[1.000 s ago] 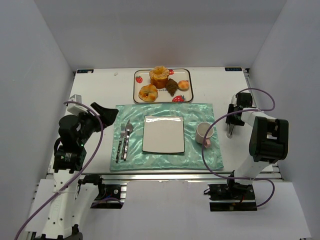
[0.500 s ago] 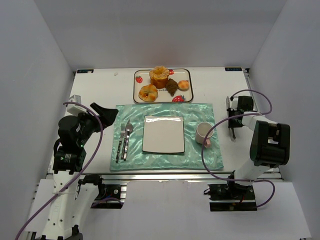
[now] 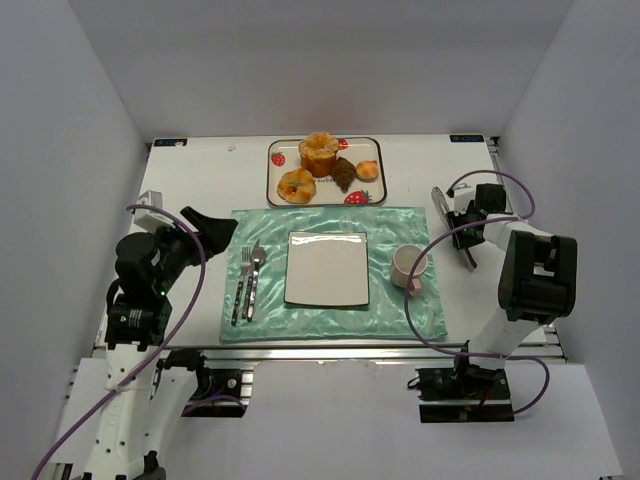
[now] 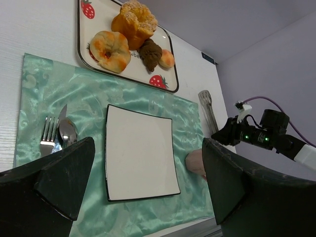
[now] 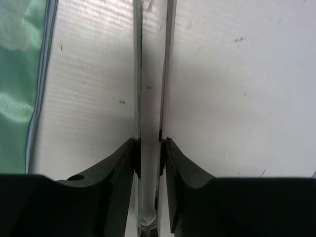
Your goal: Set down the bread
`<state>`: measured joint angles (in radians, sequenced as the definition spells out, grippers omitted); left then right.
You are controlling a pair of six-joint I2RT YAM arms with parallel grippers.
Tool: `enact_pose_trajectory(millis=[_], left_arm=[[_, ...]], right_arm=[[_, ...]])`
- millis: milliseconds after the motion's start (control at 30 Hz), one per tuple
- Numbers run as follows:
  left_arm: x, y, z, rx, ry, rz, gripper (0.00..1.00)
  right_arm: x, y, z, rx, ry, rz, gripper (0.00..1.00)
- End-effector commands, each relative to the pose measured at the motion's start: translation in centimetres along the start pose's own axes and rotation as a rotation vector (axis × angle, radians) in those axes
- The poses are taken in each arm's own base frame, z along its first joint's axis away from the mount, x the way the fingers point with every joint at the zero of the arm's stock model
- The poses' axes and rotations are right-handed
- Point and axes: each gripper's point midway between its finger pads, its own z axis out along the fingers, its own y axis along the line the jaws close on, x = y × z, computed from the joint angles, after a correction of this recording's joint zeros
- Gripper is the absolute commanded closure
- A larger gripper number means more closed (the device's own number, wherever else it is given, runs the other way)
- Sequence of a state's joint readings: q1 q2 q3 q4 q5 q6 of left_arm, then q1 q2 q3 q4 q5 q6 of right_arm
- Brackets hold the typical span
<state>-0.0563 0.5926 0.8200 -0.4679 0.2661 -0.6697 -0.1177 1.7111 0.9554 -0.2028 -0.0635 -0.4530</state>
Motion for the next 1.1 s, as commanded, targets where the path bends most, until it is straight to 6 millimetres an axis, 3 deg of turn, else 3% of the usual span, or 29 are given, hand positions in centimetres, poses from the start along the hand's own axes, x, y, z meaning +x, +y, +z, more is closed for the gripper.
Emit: enact_pose_trajectory(millis=[0, 100, 267, 367, 400, 433, 567, 733, 833, 1067], left_arm=[[-1.1, -1.3, -1.1, 0.029, -0.033, 0.02, 0.02], [-1.0, -1.3, -1.4, 0.029, -0.035, 0.013, 0.02], [-0.8, -1.3, -1.6, 0.028, -0.036, 0.003, 0.02], [-0.9, -1.4, -1.6, 0.03, -0.038, -0.002, 0.02], [-0.9, -1.5, -1.6, 0.033, -0.037, -0.002, 0.02], [-1.0, -1.5, -1.6, 0.034, -0.04, -0.001, 0.02], [-1.2, -1.8, -1.7, 0.046, -0.042, 0.0, 0.02], [-1.2, -2.1, -1.7, 0.059, -0.041, 0.0, 0.02], [-1.2, -2.2, -1.8, 0.066, -0.043, 0.003, 0.02], [-1.2, -2.4, -1.9, 0.08, -0.043, 0.007, 0.02]], right_arm=[[1.6, 0.9, 1.4, -0.073, 0.064, -0.032, 0.63], [1.1, 0.8, 1.9, -0.085, 0.061, -0.054, 0.55], [0.8, 0.8, 2.5, -0.111, 0.061, -0.077, 0.52], [0.1, 1.3, 2.1, -0.15, 0.042, -0.082, 0.62], [-0.5, 1.5, 1.8, -0.162, 0.019, -0.083, 0.73], [-0.8, 1.6, 1.7, -0.172, 0.012, -0.083, 0.78], [-4.2, 0.7, -0.5, -0.192, -0.077, -0.052, 0.9], [-8.9, 0.1, -4.5, -0.205, -0.202, -0.036, 0.91], [-10.4, 0.1, -6.4, -0.208, -0.24, -0.035, 0.9], [-11.8, -0.4, -9.0, -0.201, -0.245, -0.059, 0.82]])
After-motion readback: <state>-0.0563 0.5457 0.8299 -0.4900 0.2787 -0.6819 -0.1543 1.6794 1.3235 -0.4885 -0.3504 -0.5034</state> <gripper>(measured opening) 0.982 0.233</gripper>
